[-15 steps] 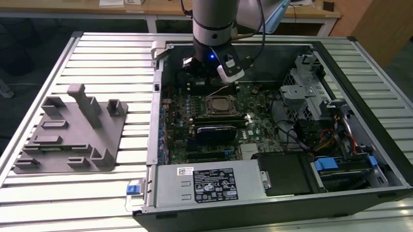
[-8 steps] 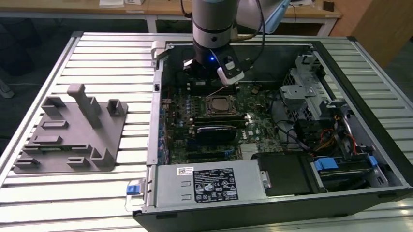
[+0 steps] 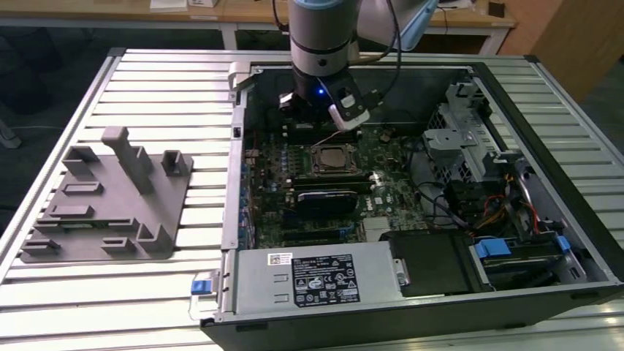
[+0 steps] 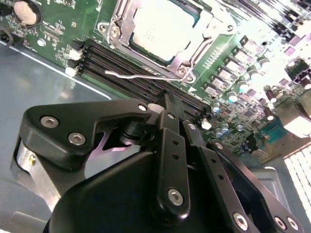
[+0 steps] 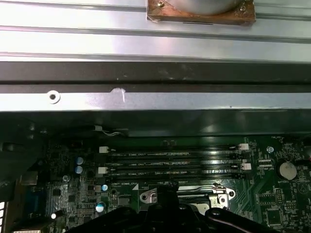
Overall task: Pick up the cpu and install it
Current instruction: 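Install the first cpu locking lever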
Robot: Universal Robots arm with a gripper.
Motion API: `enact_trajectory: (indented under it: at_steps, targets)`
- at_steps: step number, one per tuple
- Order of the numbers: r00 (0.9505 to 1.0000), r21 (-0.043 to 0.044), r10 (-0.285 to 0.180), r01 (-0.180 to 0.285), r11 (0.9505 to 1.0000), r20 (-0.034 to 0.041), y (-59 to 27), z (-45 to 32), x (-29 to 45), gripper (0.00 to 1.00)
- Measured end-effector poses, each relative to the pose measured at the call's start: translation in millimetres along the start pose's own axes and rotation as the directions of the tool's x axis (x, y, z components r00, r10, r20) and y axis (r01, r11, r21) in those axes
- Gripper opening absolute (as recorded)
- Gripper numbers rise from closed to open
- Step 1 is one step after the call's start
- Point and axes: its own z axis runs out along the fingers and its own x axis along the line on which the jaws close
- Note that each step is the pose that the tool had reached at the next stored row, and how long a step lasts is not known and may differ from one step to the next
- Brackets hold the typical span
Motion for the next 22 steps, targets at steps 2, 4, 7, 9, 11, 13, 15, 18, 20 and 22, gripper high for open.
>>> enact_trajectory:
  at_steps: [2,4,7,9,11,13,15,18,20,22]
  targets:
    - [0.9999,0.0015,0.011,-0.011,0.9999,0.0049,-0.1,0.7,0.0,0.11]
    - [0.9997,0.0026,0.023,-0.023,0.9997,0.0103,-0.4,1.5,0.0,0.11]
    - [0.9988,0.0038,0.045,-0.045,0.999,0.019,-0.8,3.3,0.1,0.11]
    - [0.9981,0.0044,0.057,-0.058,0.9983,0.0231,-1.1,4.5,-0.1,0.11]
    - [0.9975,0.0044,0.066,-0.066,0.9978,0.0263,-1.4,6.0,-0.7,0.11]
    - [0.9971,0.0029,0.071,-0.071,0.9975,0.0292,-1.7,7.3,-2.0,0.11]
    - [0.9967,0.0002,0.074,-0.074,0.9972,0.0318,-2.0,8.3,-3.2,0.11]
    - [0.9963,-0.0018,0.078,-0.078,0.9969,0.0357,-2.2,9.5,-4.4,0.11]
    - [0.9963,-0.0018,0.078,-0.078,0.9969,0.0358,-2.2,9.5,-4.4,0.11]
    - [0.9963,-0.002,0.078,-0.078,0.9969,0.0358,-2.3,9.6,-4.5,0.11]
